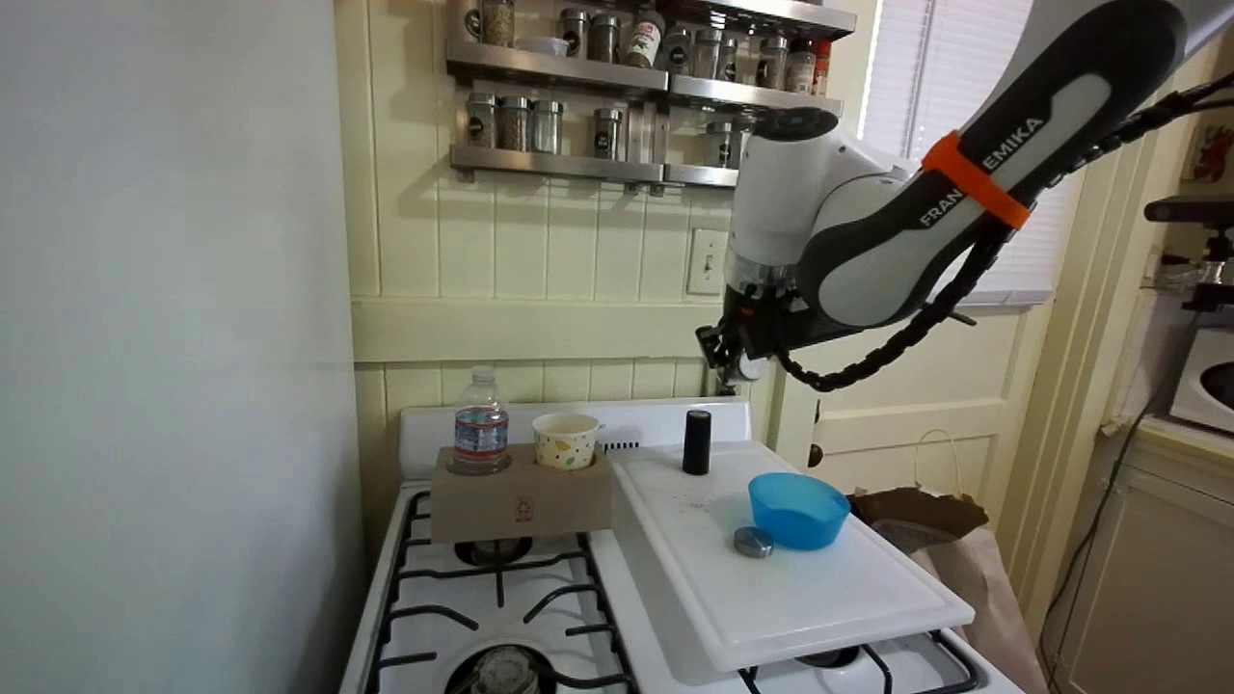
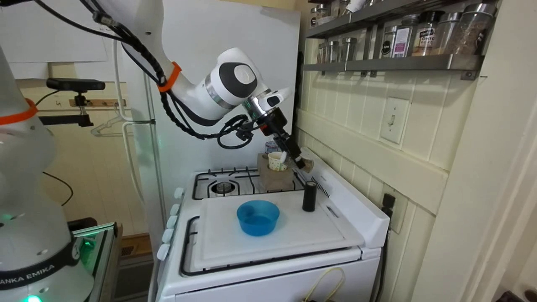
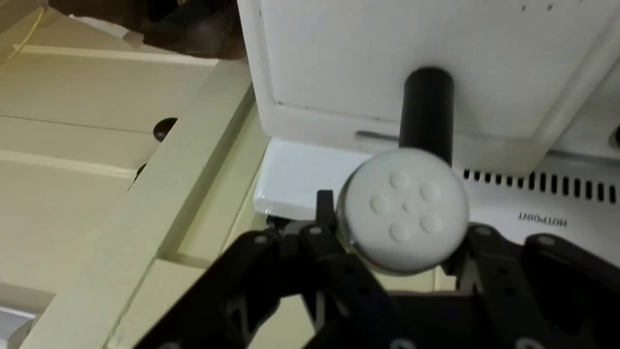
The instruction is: Pour the contents from the grey bottle into the blue bowl
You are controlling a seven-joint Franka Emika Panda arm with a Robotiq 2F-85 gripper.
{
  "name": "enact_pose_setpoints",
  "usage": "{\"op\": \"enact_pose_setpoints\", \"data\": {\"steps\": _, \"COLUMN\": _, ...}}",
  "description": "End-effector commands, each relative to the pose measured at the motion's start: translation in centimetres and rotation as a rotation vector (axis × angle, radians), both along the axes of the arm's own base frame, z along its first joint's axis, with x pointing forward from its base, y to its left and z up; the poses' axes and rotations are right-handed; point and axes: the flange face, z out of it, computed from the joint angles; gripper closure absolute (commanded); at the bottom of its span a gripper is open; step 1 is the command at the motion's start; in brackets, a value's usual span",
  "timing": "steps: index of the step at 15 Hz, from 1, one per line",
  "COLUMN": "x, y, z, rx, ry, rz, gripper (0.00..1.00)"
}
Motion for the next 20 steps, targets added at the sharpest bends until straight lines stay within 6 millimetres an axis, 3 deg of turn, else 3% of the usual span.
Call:
{"op": "enact_pose_setpoints", "data": {"steps": 1, "x": -0.4, "y": -1.9, "z": 2.0, "rx": -0.096, "ry": 0.126, "rz": -0.028, "gripper": 0.77}}
{"op": "enact_pose_setpoints", "data": {"steps": 2, "x": -0.4, "y": -0.6, "z": -0.5, "rx": -0.032, "ry": 0.098, "rz": 0.004, "gripper": 0.52}}
{"op": "enact_pose_setpoints", "data": {"steps": 5, "x": 0.0, "y": -2.0, "z": 1.5, "rx": -0.078, "ry": 0.113, "rz": -0.031, "gripper": 0.52}}
{"op": "enact_pose_setpoints", "data": {"steps": 6, "x": 0.0, "y": -2.1, "z": 1.8, "rx": -0.080, "ry": 0.110, "rz": -0.031, "gripper": 0.77}}
{"op": "enact_pose_setpoints", "data": {"steps": 10, "x": -0.3, "y": -2.8, "z": 1.8, "rx": 0.039, "ry": 0.307, "rz": 0.014, "gripper": 0.77}}
{"op": "enact_pose_setpoints", "data": {"steps": 14, "x": -0.8, "y": -5.9, "z": 2.9, "rx": 0.151, "ry": 0.477, "rz": 0.038, "gripper": 0.77}}
{"op": "enact_pose_setpoints", "data": {"steps": 20, "x": 1.8, "y": -9.4, "z": 1.9, "rx": 0.278, "ry": 0.613, "rz": 0.029, "gripper": 0.77}}
